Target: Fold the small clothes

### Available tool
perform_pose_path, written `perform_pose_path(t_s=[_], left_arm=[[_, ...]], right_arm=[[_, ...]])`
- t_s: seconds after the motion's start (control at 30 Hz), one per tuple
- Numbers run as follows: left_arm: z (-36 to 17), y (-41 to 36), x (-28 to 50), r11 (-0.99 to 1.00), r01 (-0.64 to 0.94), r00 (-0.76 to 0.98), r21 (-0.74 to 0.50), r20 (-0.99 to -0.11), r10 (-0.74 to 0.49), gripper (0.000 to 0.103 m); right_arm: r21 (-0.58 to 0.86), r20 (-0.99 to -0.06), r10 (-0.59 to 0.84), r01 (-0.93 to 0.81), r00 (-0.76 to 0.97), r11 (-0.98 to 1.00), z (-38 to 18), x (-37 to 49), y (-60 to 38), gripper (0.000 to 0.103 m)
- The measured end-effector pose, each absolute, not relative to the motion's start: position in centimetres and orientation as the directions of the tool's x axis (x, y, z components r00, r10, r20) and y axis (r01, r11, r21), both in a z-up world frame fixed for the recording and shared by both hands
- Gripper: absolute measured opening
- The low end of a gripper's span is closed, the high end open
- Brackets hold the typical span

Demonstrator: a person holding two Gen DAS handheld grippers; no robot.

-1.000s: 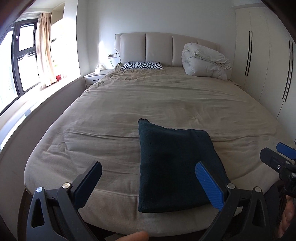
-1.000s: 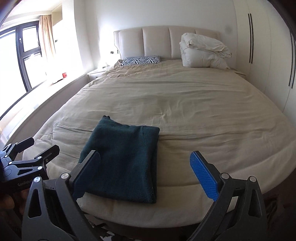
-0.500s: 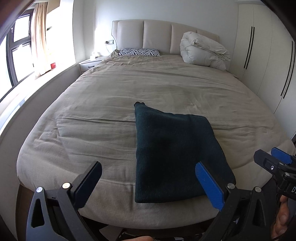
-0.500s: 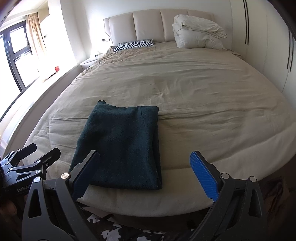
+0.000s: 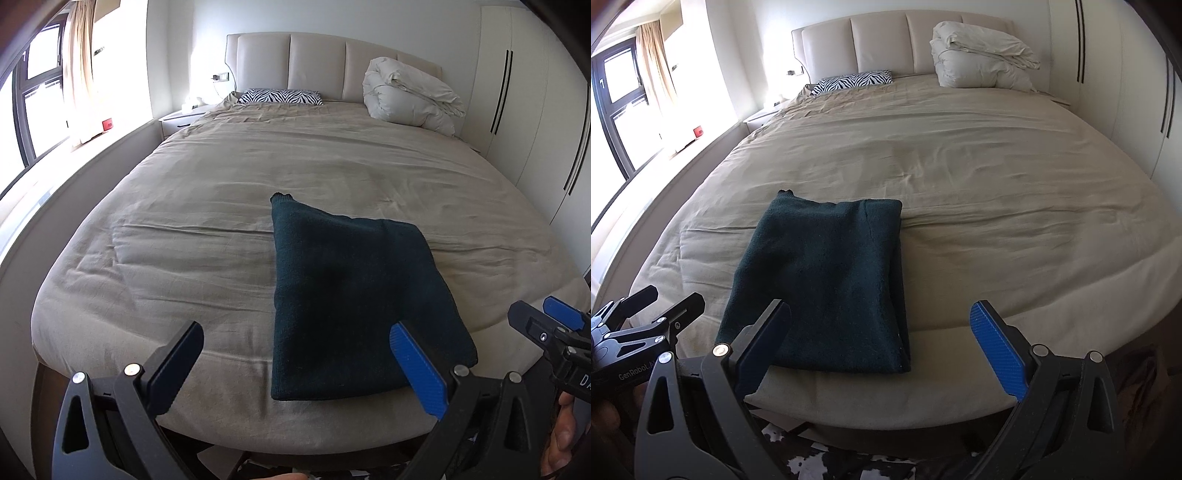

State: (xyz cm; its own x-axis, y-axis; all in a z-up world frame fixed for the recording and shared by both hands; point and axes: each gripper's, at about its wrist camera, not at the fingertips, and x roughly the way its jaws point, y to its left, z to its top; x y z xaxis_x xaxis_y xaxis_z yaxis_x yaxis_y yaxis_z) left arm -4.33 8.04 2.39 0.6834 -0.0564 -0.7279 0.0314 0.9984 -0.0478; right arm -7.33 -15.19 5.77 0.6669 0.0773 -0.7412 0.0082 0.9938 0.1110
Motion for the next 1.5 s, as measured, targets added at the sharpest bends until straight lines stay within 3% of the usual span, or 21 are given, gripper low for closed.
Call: perform_pose_path(t_s=[1.5], left_arm=[[1.4,8.5,-3.8,0.998,0.037,0.668,-0.043,-0.742,-0.056,0.103]], right_arm=[[0.115,-0.760,0.083,0.008,0.644,0.993,4.5,-6.7,-15.7,0.099]])
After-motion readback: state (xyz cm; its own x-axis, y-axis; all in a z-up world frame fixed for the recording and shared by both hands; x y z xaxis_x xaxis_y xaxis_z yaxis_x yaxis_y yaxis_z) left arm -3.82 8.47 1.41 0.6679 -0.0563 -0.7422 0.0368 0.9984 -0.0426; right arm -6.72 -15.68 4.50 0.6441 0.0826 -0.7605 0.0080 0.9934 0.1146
